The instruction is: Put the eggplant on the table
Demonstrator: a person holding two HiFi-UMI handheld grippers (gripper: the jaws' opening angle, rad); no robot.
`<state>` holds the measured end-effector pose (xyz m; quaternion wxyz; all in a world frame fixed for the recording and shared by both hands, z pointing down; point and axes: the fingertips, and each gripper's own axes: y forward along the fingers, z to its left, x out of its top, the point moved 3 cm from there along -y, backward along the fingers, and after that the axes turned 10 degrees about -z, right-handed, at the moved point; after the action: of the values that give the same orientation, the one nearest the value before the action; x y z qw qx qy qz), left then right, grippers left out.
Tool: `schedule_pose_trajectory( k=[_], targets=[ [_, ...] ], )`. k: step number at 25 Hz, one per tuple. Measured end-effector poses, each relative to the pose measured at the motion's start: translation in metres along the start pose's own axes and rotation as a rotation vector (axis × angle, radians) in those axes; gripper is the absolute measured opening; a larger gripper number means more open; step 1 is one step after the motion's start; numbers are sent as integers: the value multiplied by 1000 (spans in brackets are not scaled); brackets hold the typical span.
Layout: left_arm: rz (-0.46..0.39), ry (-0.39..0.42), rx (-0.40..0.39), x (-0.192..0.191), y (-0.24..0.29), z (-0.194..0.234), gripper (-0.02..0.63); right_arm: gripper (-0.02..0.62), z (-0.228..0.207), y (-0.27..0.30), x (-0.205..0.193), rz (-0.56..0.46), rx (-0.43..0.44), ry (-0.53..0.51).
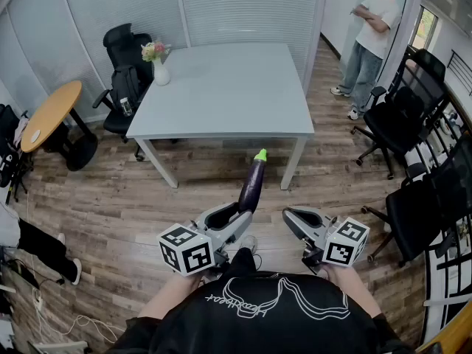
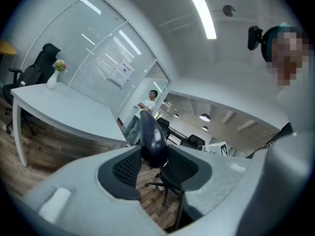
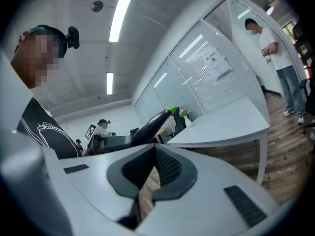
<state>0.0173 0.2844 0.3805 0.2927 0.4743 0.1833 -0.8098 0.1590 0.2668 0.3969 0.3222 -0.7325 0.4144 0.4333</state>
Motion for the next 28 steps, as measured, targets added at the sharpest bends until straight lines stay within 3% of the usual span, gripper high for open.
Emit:
schedule_pose_trajectory(
  k=[15, 28],
  targets=[
    [-8, -3, 7, 3, 9, 4, 176, 9, -11, 4, 6, -15, 0, 15],
    [-17, 0, 21, 34, 38, 69, 176, 9, -63, 64, 10, 1, -2, 45]
  ],
)
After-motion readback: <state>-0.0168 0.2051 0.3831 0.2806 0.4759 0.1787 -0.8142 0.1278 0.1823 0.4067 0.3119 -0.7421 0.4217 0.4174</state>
